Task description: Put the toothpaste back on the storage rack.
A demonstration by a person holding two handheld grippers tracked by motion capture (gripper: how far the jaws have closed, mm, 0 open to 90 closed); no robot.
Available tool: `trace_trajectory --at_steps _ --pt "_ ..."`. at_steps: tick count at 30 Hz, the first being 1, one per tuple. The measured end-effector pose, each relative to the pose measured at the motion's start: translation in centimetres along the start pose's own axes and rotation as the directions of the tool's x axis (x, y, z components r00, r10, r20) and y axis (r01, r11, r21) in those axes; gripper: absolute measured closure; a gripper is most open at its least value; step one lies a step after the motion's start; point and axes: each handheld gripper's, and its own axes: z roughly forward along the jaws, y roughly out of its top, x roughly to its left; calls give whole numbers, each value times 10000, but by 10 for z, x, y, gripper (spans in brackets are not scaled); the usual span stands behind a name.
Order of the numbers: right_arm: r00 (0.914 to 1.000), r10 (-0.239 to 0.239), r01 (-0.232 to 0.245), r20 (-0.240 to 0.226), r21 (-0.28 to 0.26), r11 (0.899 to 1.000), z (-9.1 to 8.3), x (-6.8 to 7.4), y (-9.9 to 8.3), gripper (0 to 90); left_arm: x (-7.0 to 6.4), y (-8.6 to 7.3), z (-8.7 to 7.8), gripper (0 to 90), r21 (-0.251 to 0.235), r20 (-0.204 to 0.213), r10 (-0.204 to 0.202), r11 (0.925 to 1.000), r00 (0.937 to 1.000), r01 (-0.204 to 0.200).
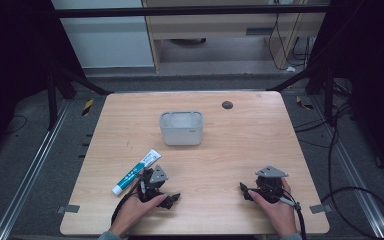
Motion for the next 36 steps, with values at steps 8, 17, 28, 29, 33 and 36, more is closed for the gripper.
trace_trajectory --at_steps 8,17,28,29,33,36 --pt "10000 -59 59 -35 43 10000 1 0 1 119 15 25 -33 24 1047 -817 448 9939 9956 -361" --pt "9998 -151 153 -143 73 9999 2 -1 2 111 49 30 -54 89 3022 -1311 84 9527 9913 319" --pt "9996 -249 250 -95 58 9997 3 -1 2 104 87 33 -61 208 3995 -1539 -112 9139 9880 726" --pt "9996 -250 251 -95 57 9997 3 -1 2 104 90 31 -60 226 4107 -1430 -200 9085 9895 777" --pt "9996 -250 250 -95 59 9997 3 -1 2 104 97 31 -52 334 4204 -1421 -566 9004 9882 1120" --pt "9997 -215 215 -137 67 9997 2 0 2 104 99 35 -43 382 4288 -1319 -717 8951 9887 1221"
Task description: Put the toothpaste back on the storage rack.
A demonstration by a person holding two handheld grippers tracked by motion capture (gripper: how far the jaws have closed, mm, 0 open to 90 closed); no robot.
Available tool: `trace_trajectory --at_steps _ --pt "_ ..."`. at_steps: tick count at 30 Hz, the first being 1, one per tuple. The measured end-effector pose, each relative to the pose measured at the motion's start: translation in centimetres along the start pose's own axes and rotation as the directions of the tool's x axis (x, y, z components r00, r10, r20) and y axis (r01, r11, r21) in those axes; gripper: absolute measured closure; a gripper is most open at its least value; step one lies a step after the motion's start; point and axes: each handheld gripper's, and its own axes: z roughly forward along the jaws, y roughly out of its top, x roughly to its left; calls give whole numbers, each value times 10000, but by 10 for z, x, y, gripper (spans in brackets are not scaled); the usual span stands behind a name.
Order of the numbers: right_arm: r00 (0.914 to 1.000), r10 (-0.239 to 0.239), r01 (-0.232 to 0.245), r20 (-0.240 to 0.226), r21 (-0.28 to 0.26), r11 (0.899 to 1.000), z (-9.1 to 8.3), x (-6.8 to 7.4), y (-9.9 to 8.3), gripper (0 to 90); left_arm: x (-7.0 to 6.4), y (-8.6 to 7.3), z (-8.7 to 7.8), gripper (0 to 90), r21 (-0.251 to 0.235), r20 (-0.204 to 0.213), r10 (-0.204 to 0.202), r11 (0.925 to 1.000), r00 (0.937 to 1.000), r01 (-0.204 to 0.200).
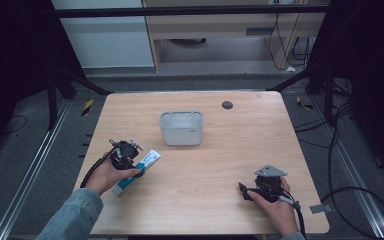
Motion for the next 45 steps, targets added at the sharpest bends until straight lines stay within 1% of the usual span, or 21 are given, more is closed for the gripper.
trace_trajectory --at_steps 3,4,5,7,9,10,12,17,20,21,26,29,30,31,37,39,40,41,45 --pt "10000 -21 21 -28 5 10000 0 0 0 100 0 7 5 410 70 117 -12 10000 9999 11" --pt "10000 -27 27 -42 10 10000 0 0 0 99 -1 12 10 414 251 43 3 9997 10000 -4" --pt "10000 -17 17 -64 11 10000 0 0 0 98 -1 14 12 423 290 10 29 9996 10000 -29" --pt "10000 -25 26 -68 14 10000 0 0 0 97 1 18 16 431 346 -12 -151 9993 9999 151" --pt "10000 -25 25 -68 15 10000 0 0 0 96 3 19 17 438 362 13 -178 9992 9998 178" --pt "10000 -27 27 -74 20 10000 0 0 0 96 5 20 20 438 406 48 -298 9987 9995 295" --pt "10000 -29 29 -74 19 10000 0 0 0 96 5 21 21 446 481 -11 -322 9983 9995 322" --pt "9999 -72 72 -77 22 10000 0 0 0 95 6 24 21 490 519 -37 -414 9978 9991 415" --pt "9999 -71 72 -80 24 10000 0 0 0 95 7 24 22 517 566 106 -446 9974 9989 439" --pt "9999 -69 70 -78 26 10000 0 0 0 95 8 24 22 524 585 121 -369 9976 9992 361" --pt "9999 -70 70 -79 25 10000 0 0 0 95 8 25 23 537 630 157 -476 9969 9987 465" --pt "9999 -72 72 -82 28 10000 0 0 0 94 7 26 24 538 756 121 -428 9963 9990 418" --pt "9999 -74 74 -83 27 10000 0 0 0 94 6 27 25 540 892 28 -344 9954 9994 340" --pt "9999 -72 72 -83 28 10000 0 0 0 94 6 28 25 540 972 23 -368 9946 9993 364" --pt "9999 -75 75 -90 37 10000 0 0 0 94 7 28 25 556 989 91 -357 9945 9993 346" --pt "9999 -68 68 -93 37 10000 0 0 0 93 6 29 24 587 1013 64 -407 9941 9992 398" --pt "9999 -72 72 -90 34 10000 0 0 0 94 6 29 24 587 1014 39 -371 9942 9993 365" --pt "9999 -68 69 -92 36 10000 0 0 0 93 5 29 24 606 1045 19 -304 9941 9995 300" --pt "9999 -71 72 -91 35 10000 0 0 0 93 5 28 23 639 1049 12 -264 9941 9997 261"
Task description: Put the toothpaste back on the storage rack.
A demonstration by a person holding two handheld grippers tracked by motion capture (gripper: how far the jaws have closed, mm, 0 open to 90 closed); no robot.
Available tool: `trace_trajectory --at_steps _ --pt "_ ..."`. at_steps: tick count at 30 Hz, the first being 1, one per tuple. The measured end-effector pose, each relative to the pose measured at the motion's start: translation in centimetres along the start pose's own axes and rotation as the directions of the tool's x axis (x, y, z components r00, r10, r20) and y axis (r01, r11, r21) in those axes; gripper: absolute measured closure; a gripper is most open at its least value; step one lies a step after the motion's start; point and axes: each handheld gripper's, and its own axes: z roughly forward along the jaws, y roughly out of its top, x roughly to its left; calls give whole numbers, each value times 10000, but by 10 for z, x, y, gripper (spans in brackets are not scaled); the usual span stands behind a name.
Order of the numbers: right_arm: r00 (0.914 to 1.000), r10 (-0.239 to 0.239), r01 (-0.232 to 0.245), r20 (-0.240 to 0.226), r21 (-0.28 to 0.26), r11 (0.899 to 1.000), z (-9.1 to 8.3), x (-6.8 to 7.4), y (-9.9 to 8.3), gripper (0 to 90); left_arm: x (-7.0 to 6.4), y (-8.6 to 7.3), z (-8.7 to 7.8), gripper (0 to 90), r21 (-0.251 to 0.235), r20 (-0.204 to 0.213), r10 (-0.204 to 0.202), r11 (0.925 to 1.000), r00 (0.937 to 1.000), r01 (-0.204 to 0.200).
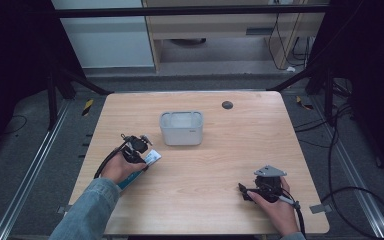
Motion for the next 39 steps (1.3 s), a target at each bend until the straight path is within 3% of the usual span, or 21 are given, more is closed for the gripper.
trace_trajectory --at_steps 5,10,14,19,20,21,24,28,33,35,39 --pt "10000 26 -26 -1 10 10000 0 0 0 93 -1 -2 -3 703 -110 -7 -138 9998 9999 138" --pt "10000 22 -22 0 9 10000 0 0 0 94 -2 -4 -8 774 -289 6 16 9996 10000 -16" --pt "10000 19 -19 2 7 10000 0 0 0 93 -2 -9 -9 783 -419 55 20 9991 10000 -17" --pt "10000 25 -25 0 8 10000 0 0 0 93 4 -21 -18 788 -977 -25 -110 9952 9999 107" --pt "10000 33 -33 -2 9 10000 0 0 0 93 5 -23 -22 788 -1105 -7 -210 9937 9998 208" --pt "10000 39 -39 6 18 10000 0 0 0 93 8 -29 -34 788 -1545 -79 -376 9873 9993 360" --pt "10000 24 -24 2 8 10000 0 0 0 94 10 -33 -48 789 -2124 -197 -571 9758 9982 516" --pt "10000 20 -20 5 7 10000 0 0 0 93 10 -38 -65 789 -2618 -389 -631 9638 9972 508" --pt "10000 11 -11 21 -3 10000 0 0 0 93 9 -40 -70 789 -2911 -435 -694 9552 9966 538" --pt "10000 24 -24 35 -3 10000 0 0 0 93 9 -40 -70 789 -2835 -432 -571 9580 9974 426" --pt "10000 26 -26 34 3 10000 0 1 0 93 8 -39 -72 789 -3041 -505 -556 9519 9972 377"
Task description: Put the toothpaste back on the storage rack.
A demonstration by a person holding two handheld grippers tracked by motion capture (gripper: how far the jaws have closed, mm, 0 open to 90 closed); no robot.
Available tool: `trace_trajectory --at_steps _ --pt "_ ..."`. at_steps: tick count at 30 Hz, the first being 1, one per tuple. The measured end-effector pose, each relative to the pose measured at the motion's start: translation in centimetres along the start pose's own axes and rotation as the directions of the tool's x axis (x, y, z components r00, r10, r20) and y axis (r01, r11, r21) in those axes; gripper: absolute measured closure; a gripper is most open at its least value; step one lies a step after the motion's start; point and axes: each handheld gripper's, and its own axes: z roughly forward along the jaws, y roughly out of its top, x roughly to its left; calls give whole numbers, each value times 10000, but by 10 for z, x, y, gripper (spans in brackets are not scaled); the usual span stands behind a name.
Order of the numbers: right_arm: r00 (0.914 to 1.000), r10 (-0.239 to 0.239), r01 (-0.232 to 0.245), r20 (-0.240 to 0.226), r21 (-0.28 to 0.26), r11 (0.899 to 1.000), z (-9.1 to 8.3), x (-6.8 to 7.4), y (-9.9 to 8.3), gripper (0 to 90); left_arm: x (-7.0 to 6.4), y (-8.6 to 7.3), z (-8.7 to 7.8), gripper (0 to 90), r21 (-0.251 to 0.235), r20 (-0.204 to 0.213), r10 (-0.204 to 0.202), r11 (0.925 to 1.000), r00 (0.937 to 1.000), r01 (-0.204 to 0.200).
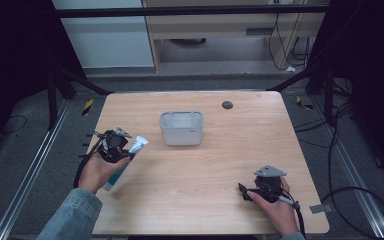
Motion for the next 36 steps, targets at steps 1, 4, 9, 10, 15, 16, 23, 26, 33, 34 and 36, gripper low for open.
trace_trajectory --at_steps 1,4,9,10,15,16,23,26,33,34,36 --pt "10000 -7 7 8 -3 10000 0 0 0 93 0 0 -1 789 -80 24 -25 10000 10000 26" --pt "10000 -10 10 6 8 10000 0 0 0 92 -1 2 -3 789 -252 -11 -6 9997 10000 6" --pt "10000 -3 3 28 10 10000 0 0 0 91 -5 3 -7 789 -480 73 163 9987 9998 -159" --pt "10000 -2 2 26 14 10000 0 0 0 91 -7 3 -8 789 -611 110 159 9980 9998 -152" --pt "10000 15 -15 30 20 10000 0 1 0 89 -12 7 -14 789 -878 150 176 9960 9997 -162" --pt "10000 13 -13 28 19 10000 0 1 0 89 -14 10 -16 789 -960 143 273 9950 9995 -258" --pt "10000 72 -72 35 23 10000 1 1 1 83 -17 21 -18 789 -1193 161 298 9925 9994 -277" --pt "9998 148 -148 104 16 9999 5 -2 4 82 -19 29 -18 789 -1295 146 385 9909 9992 -363" --pt "10000 19 -19 42 19 10000 13 -7 11 82 -25 45 -18 789 -1539 165 509 9869 9986 -478" --pt "10000 91 -91 -11 51 9999 13 -8 12 82 -26 48 -19 789 -1548 159 507 9868 9986 -476" --pt "9999 159 -158 -37 64 9999 14 -9 13 82 -29 54 -21 789 -1601 131 605 9854 9981 -576"
